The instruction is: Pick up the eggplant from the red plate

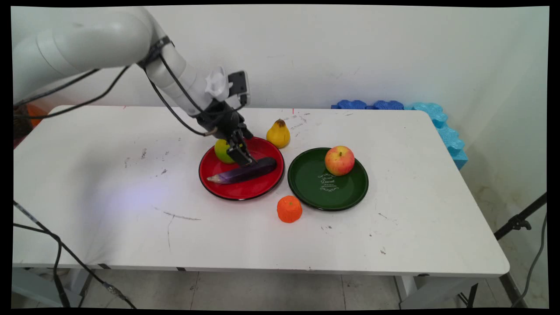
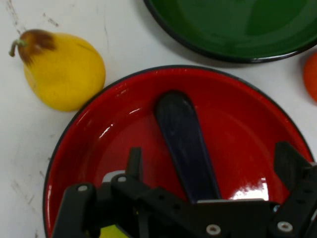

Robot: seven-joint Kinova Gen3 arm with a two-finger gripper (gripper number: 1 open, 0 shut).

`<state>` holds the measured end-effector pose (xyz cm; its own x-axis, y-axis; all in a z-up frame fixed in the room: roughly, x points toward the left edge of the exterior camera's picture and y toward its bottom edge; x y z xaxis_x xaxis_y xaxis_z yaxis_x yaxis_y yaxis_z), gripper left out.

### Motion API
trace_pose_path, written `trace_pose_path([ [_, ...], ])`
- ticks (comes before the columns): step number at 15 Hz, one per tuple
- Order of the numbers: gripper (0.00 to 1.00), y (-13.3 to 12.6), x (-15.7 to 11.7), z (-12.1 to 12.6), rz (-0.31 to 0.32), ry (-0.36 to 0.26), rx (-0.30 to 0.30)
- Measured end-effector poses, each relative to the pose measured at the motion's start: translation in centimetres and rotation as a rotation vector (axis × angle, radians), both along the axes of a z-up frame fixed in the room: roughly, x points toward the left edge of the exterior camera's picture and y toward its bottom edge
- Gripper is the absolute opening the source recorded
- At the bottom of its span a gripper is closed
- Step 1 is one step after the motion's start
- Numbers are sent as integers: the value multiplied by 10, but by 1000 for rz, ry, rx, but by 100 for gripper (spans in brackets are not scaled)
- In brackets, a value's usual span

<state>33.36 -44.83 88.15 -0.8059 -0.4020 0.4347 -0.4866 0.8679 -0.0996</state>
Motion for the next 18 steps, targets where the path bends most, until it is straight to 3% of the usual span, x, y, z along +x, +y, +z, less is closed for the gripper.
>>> trace_pose_path([
  [7, 100, -6, -1, -46, -11, 14, 4],
  [14, 100, -10, 1, -73, -6, 15, -5],
  [15, 0, -10, 1, -75, -5, 15, -7],
  [18, 0, -10, 1, -79, -4, 17, -13],
])
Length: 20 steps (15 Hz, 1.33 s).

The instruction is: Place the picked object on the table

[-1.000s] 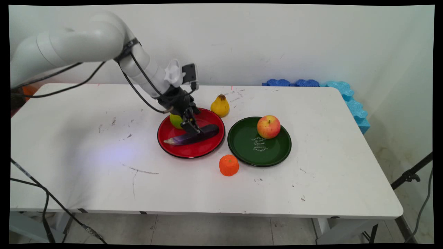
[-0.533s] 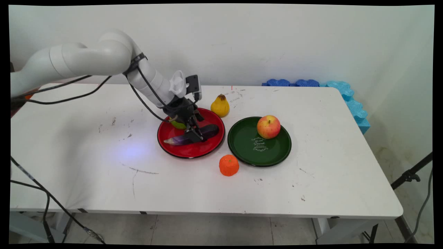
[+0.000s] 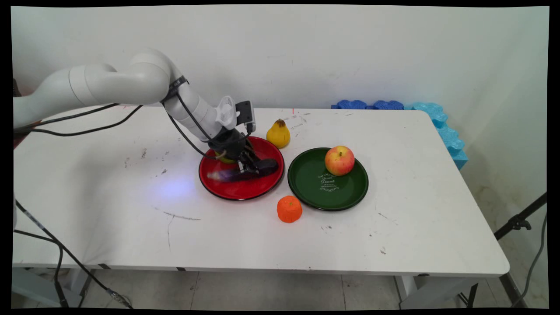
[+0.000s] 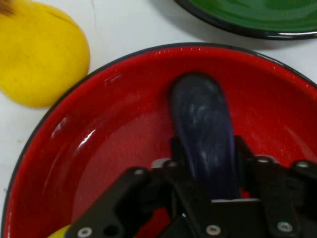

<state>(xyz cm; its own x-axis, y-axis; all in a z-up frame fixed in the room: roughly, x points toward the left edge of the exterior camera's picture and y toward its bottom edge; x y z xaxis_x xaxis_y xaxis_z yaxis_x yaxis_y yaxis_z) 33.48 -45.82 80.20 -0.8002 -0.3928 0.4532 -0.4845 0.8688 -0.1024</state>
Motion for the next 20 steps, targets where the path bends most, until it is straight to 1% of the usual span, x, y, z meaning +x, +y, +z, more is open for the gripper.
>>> trace_pose_path([
  [3, 0, 2, -1, 0, -1, 4, -8],
  [6, 0, 7, -6, 11, 11, 20, -23],
  [9, 0, 16, -13, 39, 12, 43, -36],
  [12, 0, 31, -25, 81, -1, 74, -42],
  [15, 0, 51, -40, 118, -12, 108, -27],
  [18, 0, 76, -58, 140, -24, 135, 4],
  [20, 0, 92, -69, 144, -39, 143, 24],
])
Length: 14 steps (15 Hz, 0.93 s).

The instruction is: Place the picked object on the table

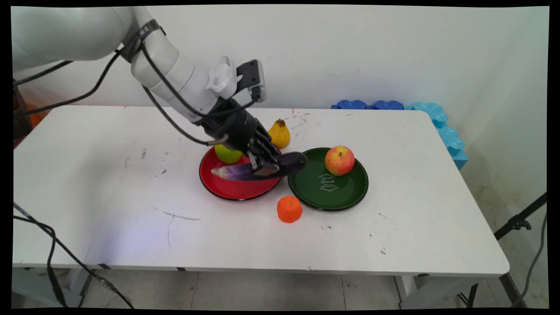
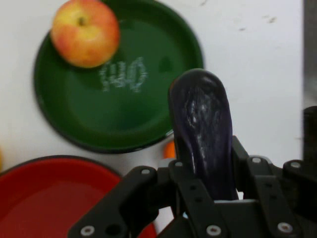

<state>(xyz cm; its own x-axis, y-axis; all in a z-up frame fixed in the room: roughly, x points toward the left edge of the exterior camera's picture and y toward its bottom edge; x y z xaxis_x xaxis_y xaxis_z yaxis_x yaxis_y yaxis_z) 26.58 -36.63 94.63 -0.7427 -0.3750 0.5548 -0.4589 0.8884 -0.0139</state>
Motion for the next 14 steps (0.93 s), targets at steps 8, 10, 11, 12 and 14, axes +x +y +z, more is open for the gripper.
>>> trace_pose_path([
  [8, 0, 42, -32, -43, -49, -21, 50],
  [10, 0, 46, -38, -62, -63, -26, 50],
  [11, 0, 47, -40, -69, -69, -27, 49],
  [12, 0, 47, -43, -78, -75, -28, 47],
  [14, 0, 47, -46, -92, -84, -29, 44],
])
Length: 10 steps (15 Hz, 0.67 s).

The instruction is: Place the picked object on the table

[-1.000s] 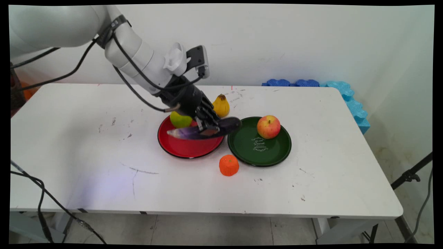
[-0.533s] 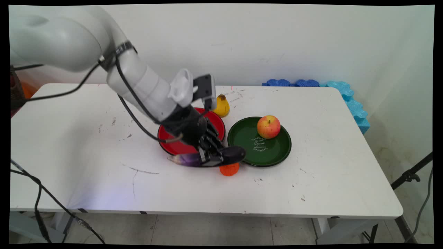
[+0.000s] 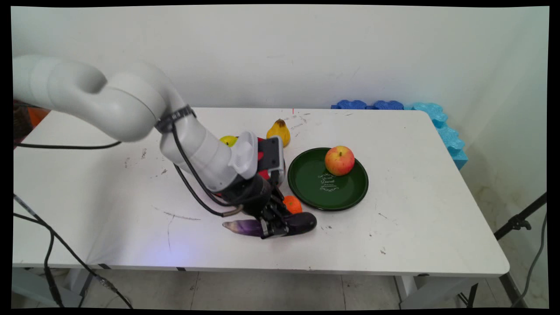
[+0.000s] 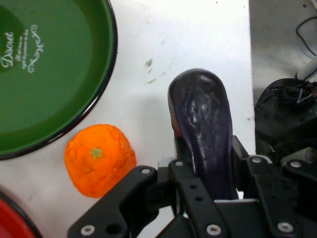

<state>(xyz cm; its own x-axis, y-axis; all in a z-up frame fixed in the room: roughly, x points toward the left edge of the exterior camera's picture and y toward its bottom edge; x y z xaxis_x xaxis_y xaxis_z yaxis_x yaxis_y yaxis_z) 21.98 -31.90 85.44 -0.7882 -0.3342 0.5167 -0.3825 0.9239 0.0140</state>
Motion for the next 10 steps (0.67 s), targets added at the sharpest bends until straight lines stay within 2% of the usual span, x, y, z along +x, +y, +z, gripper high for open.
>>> trace_pose_path([
  [10, 0, -1, -9, -41, -21, -1, -18],
])
